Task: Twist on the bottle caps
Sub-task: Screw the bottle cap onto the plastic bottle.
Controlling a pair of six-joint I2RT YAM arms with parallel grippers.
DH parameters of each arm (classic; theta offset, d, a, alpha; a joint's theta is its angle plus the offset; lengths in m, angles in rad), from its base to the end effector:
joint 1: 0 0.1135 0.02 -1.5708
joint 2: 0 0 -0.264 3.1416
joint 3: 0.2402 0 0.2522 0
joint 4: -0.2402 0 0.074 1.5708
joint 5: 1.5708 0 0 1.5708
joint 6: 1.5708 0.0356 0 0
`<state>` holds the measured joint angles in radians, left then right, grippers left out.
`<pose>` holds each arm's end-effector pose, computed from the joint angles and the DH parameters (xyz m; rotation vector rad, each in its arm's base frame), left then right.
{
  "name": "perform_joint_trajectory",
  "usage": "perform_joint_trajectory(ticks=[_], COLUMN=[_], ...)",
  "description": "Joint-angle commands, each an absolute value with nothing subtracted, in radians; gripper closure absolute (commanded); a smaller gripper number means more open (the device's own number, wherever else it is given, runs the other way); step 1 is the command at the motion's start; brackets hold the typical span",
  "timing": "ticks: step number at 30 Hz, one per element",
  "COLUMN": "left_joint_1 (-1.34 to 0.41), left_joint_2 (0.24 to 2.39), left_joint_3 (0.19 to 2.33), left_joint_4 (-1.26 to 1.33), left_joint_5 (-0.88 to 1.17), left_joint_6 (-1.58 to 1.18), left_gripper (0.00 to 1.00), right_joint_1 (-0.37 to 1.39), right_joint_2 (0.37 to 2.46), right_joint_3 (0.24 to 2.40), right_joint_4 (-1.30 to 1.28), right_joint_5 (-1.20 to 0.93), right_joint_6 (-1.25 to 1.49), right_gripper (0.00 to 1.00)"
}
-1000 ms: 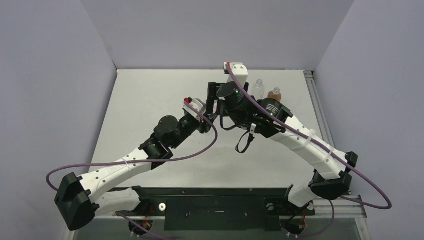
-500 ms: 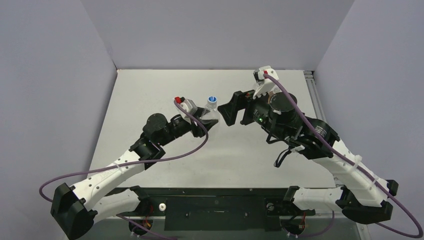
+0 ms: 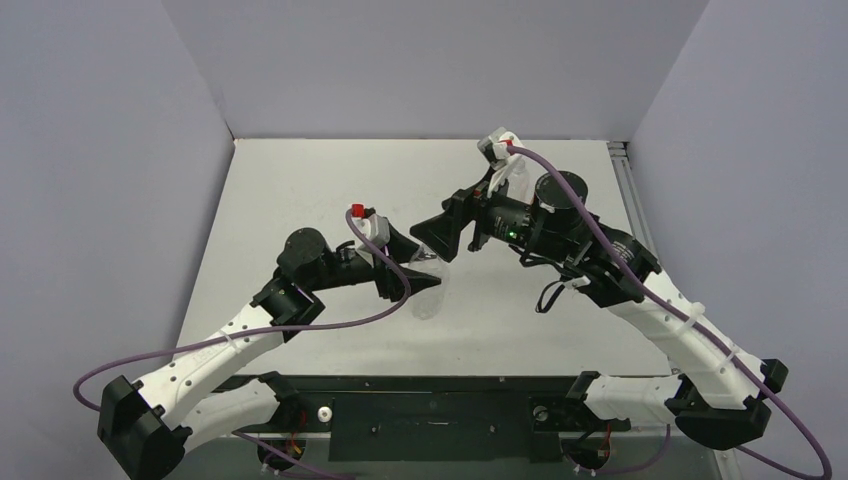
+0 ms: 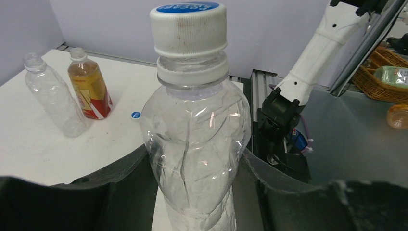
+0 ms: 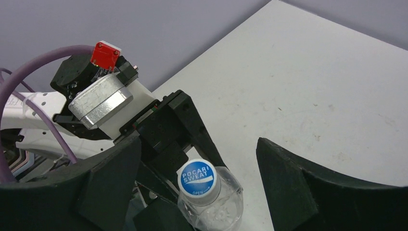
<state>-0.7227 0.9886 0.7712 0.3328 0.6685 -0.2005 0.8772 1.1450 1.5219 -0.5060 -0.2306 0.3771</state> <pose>0.1566 -0.1675 0.3515 0.9504 1.2958 -1.2141 0.1372 0.1777 0.4859 -0.6300 1.7181 1.1093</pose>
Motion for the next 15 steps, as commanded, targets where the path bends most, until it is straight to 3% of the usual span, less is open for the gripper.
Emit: perform_joint_trajectory(ticks=[1, 15], left_joint_1=[-0.716, -0.716], left_joint_2=[0.986, 1.025], left_joint_3=[0.825, 0.828], left_joint_4=[0.376, 0.452], left_joint_5=[0.746, 0.750], left_joint_6=[-0.244, -0.304], left_gripper=[1.00, 1.00], right_joint_1=[0.872, 0.925], right_joint_2=[1.158, 1.177], right_joint_3=[1.498, 1.480], right_joint_4=[-0.382, -0.364], right_joint_5=[-0.318, -0.287], right_joint_6=[0.397, 0.390], right_gripper=[0.15, 0.14])
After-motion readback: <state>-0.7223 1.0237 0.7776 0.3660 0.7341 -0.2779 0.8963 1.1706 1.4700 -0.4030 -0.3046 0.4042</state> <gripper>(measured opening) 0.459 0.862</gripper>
